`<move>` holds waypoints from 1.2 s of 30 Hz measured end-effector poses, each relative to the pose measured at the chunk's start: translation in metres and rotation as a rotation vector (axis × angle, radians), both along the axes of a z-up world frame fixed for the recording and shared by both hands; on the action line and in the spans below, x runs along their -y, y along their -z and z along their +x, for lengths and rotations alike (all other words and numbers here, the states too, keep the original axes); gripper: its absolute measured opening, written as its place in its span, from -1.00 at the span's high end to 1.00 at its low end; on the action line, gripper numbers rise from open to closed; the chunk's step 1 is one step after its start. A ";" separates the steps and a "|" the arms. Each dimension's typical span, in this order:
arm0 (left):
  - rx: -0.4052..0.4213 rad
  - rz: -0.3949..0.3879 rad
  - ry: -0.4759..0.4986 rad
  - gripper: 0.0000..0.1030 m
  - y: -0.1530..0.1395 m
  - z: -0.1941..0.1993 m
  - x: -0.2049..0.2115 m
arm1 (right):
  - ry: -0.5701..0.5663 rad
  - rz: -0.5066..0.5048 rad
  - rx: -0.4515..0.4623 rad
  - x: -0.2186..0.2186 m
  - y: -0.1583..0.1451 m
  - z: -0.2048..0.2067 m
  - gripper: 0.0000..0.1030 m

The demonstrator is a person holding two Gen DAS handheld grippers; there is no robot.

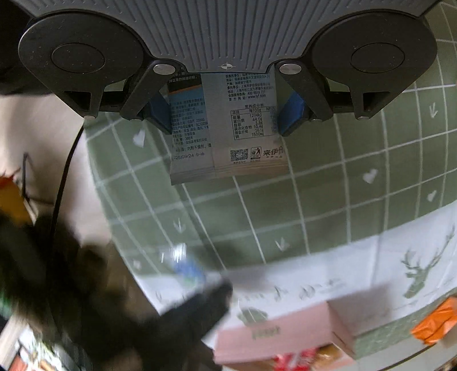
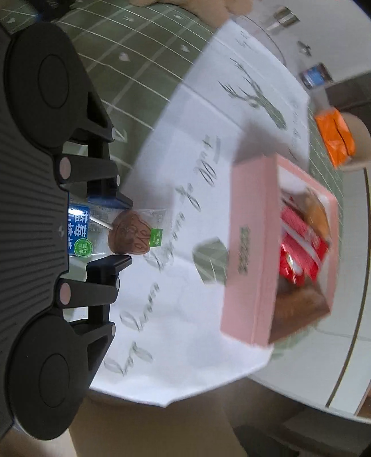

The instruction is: Organize snacks

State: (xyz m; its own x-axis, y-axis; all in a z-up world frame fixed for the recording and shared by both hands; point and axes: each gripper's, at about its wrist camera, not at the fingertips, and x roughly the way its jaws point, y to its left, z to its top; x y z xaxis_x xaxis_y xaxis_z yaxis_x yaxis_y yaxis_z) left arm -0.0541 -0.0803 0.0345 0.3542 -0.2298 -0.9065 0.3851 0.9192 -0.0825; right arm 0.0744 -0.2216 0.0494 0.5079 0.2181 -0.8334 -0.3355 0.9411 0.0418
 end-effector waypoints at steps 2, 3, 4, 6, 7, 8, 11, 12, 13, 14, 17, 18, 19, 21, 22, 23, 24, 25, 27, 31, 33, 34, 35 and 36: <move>0.011 0.029 0.026 -0.64 0.001 -0.003 0.005 | 0.027 0.020 0.011 0.010 -0.008 0.003 0.33; 0.011 0.036 0.034 -0.64 0.001 -0.002 0.007 | 0.052 0.026 0.041 0.017 -0.016 0.003 0.33; 0.010 0.038 0.038 -0.64 0.002 -0.001 0.006 | 0.077 0.026 0.077 0.024 -0.024 0.004 0.33; 0.009 0.041 0.043 -0.64 0.002 -0.001 0.006 | 0.158 0.041 0.177 0.042 -0.046 0.004 0.33; 0.010 0.042 0.045 -0.64 0.001 -0.003 0.007 | 0.210 0.047 0.230 0.053 -0.058 0.005 0.33; 0.012 0.044 0.045 -0.64 0.001 -0.005 0.007 | 0.246 0.047 0.266 0.061 -0.067 0.005 0.33; 0.017 0.052 0.045 -0.65 0.002 -0.003 0.011 | 0.300 0.104 0.290 0.088 -0.092 0.009 0.33; 0.017 0.051 0.043 -0.65 0.002 -0.003 0.011 | 0.310 0.122 0.290 0.095 -0.097 0.008 0.33; 0.013 0.045 0.042 -0.65 0.002 -0.001 0.010 | 0.318 0.121 0.297 0.099 -0.100 0.007 0.33; 0.006 0.032 0.034 -0.64 0.001 0.000 0.008 | 0.324 0.110 0.308 0.102 -0.103 0.004 0.33; 0.009 -0.011 -0.012 -0.64 -0.008 0.000 -0.007 | 0.313 0.098 0.303 0.107 -0.103 -0.004 0.33; 0.029 -0.013 -0.031 -0.64 -0.015 0.002 -0.012 | 0.303 0.094 0.293 0.107 -0.101 -0.008 0.33; 0.053 -0.020 -0.052 -0.64 -0.022 0.005 -0.017 | 0.291 0.085 0.285 0.105 -0.097 -0.009 0.33; 0.097 -0.054 -0.106 -0.52 -0.040 0.013 -0.031 | 0.270 0.058 0.272 0.101 -0.089 -0.015 0.33; 0.114 -0.077 -0.132 0.00 -0.048 0.018 -0.038 | 0.258 0.049 0.266 0.100 -0.087 -0.017 0.33; 0.126 -0.097 -0.155 0.40 -0.055 0.024 -0.045 | 0.246 0.044 0.255 0.098 -0.083 -0.020 0.33; 0.135 -0.114 -0.183 0.82 -0.063 0.031 -0.051 | 0.231 0.043 0.241 0.096 -0.080 -0.023 0.33; 0.152 -0.124 -0.205 0.75 -0.069 0.035 -0.057 | 0.219 0.045 0.234 0.094 -0.079 -0.026 0.33; 0.187 -0.117 -0.241 0.74 -0.077 0.044 -0.067 | 0.192 0.044 0.227 0.092 -0.077 -0.031 0.33; 0.184 -0.118 -0.300 0.73 -0.077 0.057 -0.080 | 0.159 0.050 0.192 0.088 -0.070 -0.035 0.32; 0.164 -0.120 -0.319 0.69 -0.071 0.062 -0.081 | 0.133 0.061 0.149 0.083 -0.060 -0.036 0.32; 0.152 -0.110 -0.318 0.65 -0.068 0.061 -0.080 | 0.121 0.056 0.138 0.079 -0.054 -0.036 0.32; 0.142 -0.094 -0.310 0.64 -0.064 0.060 -0.077 | 0.113 0.047 0.129 0.074 -0.048 -0.037 0.32; 0.133 -0.076 -0.298 0.61 -0.059 0.057 -0.073 | 0.109 0.045 0.118 0.072 -0.044 -0.039 0.32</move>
State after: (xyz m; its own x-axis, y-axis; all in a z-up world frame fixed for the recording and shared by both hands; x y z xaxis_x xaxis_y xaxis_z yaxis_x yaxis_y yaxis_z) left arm 0.0029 -0.0075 0.0935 0.5298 -0.1633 -0.8322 0.1118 0.9862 -0.1224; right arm 0.0352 -0.2936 0.0929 0.6247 0.1919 -0.7570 -0.2362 0.9704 0.0511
